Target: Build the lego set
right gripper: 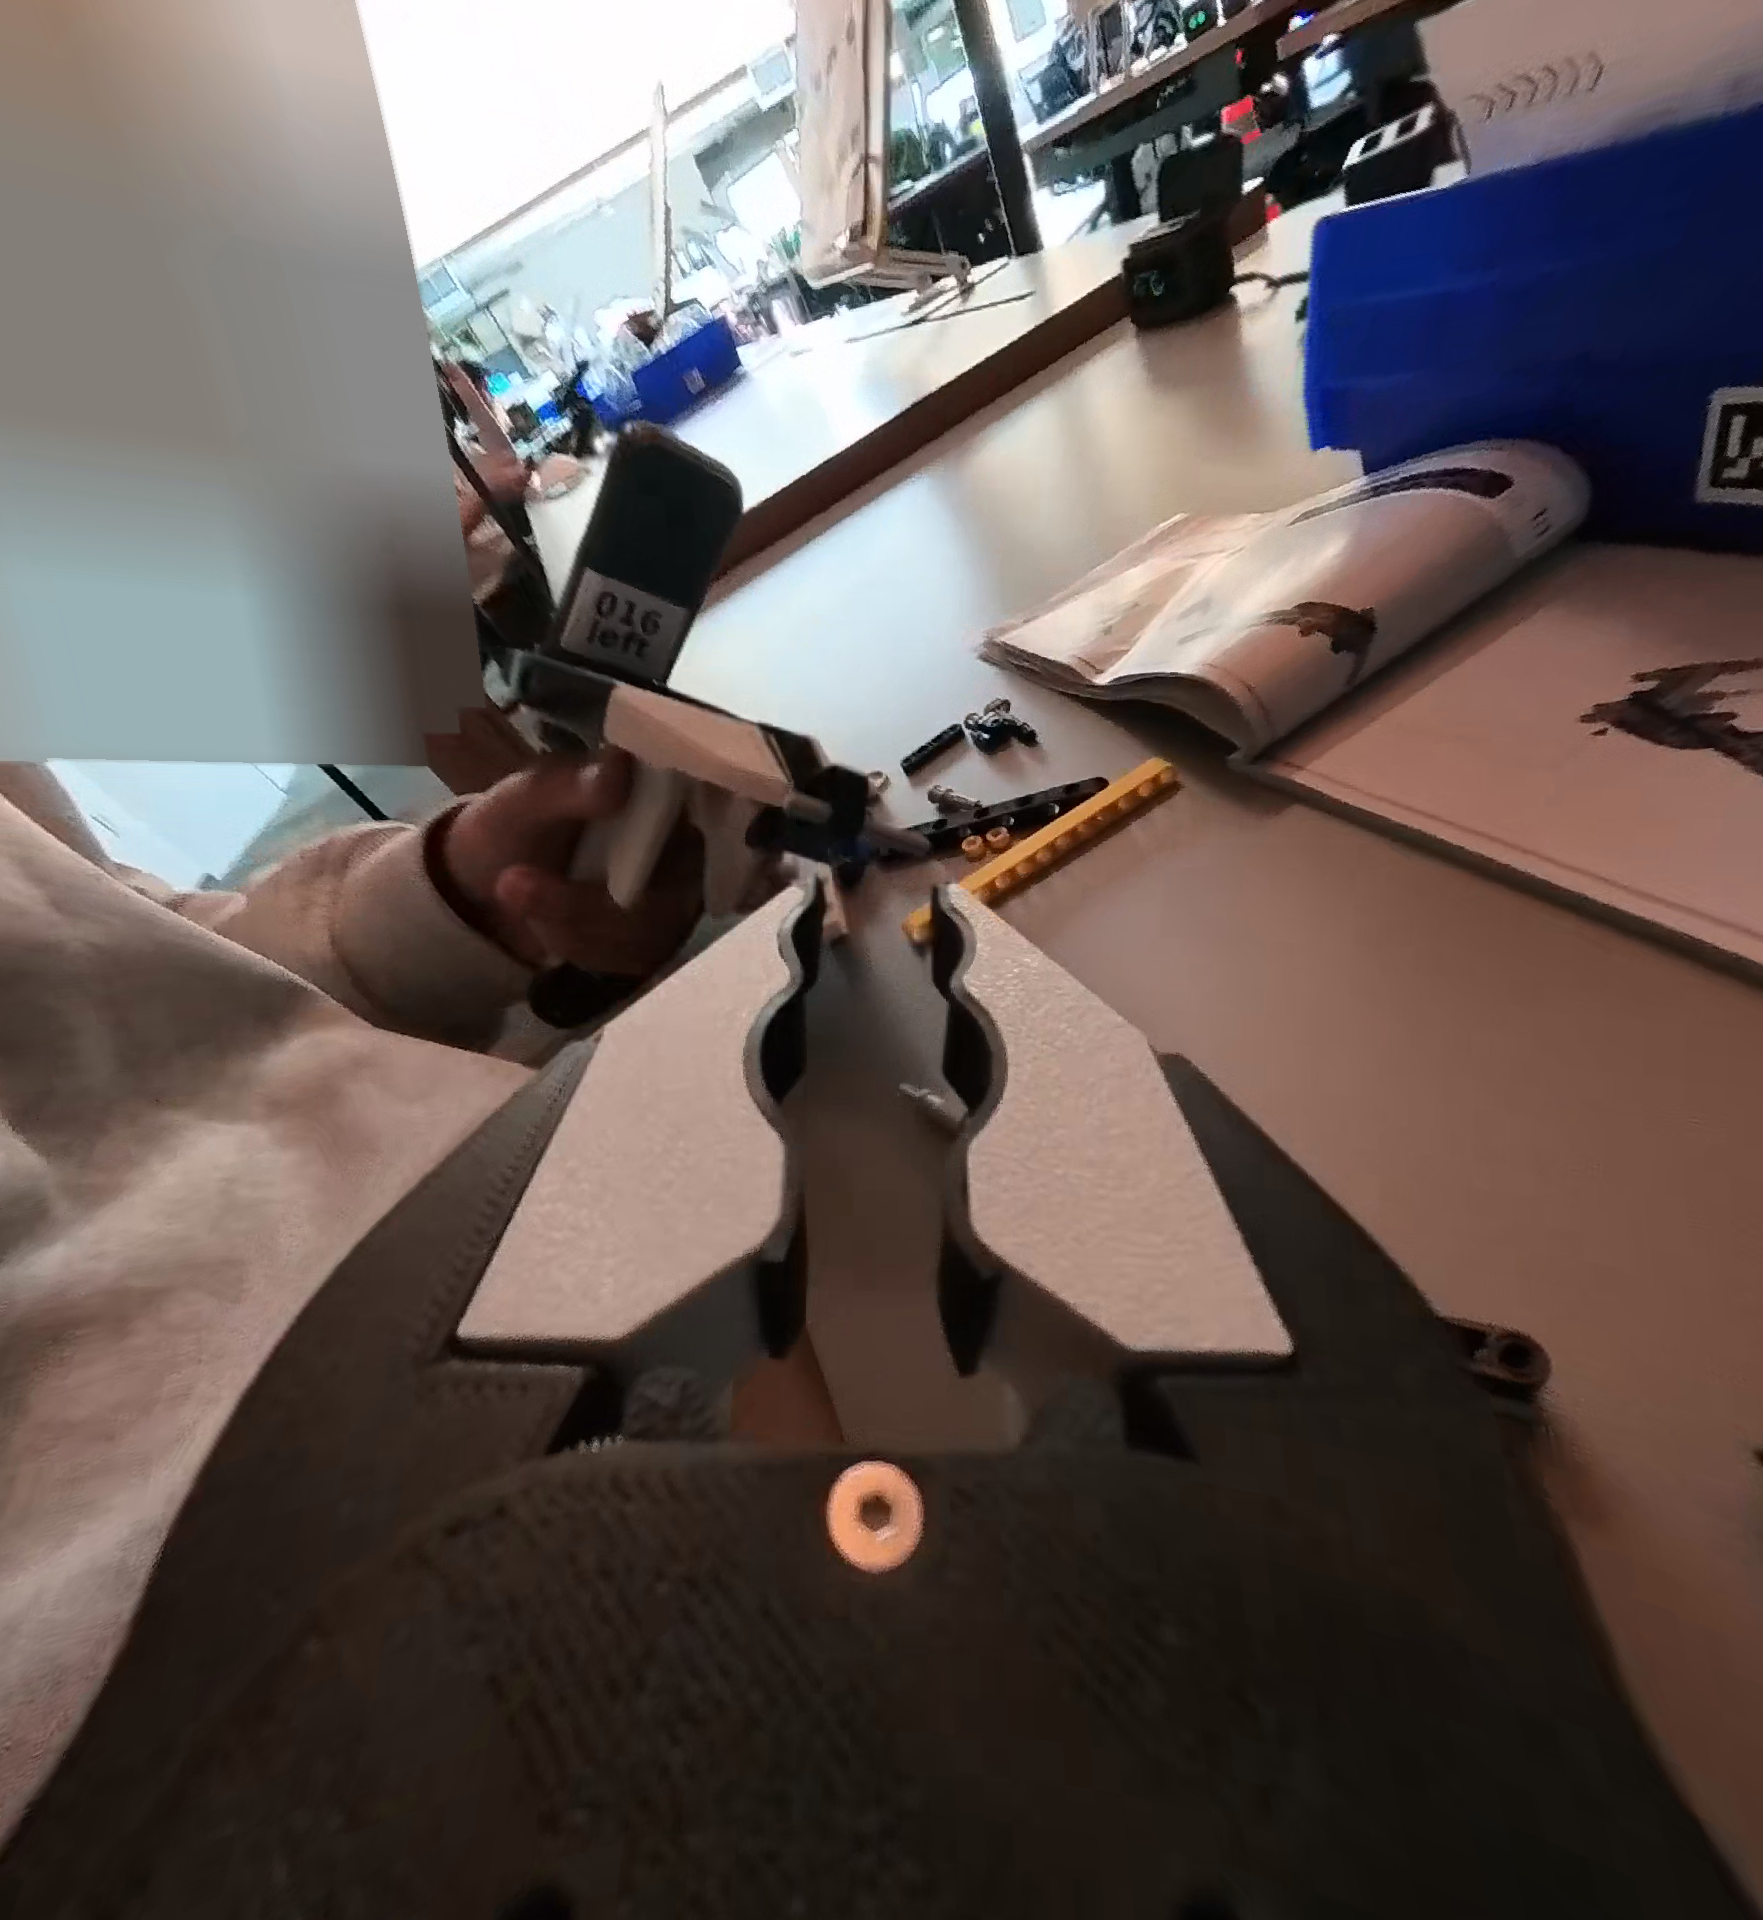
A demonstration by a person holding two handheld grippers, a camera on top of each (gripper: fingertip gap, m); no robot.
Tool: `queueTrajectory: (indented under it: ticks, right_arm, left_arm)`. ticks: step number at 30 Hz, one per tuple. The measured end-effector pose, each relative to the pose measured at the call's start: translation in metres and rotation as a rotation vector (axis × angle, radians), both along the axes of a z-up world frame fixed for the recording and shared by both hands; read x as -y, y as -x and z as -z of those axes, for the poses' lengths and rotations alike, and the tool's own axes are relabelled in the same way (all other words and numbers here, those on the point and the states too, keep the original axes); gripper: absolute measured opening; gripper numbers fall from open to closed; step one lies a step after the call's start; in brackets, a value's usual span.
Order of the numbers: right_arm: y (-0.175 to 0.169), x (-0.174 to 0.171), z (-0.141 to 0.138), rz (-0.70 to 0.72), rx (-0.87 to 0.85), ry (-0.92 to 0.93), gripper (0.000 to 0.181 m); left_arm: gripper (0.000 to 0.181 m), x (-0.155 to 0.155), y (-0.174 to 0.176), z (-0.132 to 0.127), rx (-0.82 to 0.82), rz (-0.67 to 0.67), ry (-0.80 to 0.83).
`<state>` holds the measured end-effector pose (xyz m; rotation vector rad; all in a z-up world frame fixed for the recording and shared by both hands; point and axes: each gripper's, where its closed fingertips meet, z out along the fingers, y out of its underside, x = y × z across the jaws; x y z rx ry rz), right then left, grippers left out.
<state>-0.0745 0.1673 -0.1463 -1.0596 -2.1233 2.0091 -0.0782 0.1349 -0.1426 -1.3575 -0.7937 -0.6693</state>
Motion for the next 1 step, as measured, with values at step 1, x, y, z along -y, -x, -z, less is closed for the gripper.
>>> queueTrajectory:
  ticks: [1]
  right_arm:
    - [-0.0002,0.0012,0.0023,0.002,-0.012,-0.025,0.019]
  left_arm:
    - [0.004,0.001,0.0007,-0.0016,0.014,-0.001,-0.017]
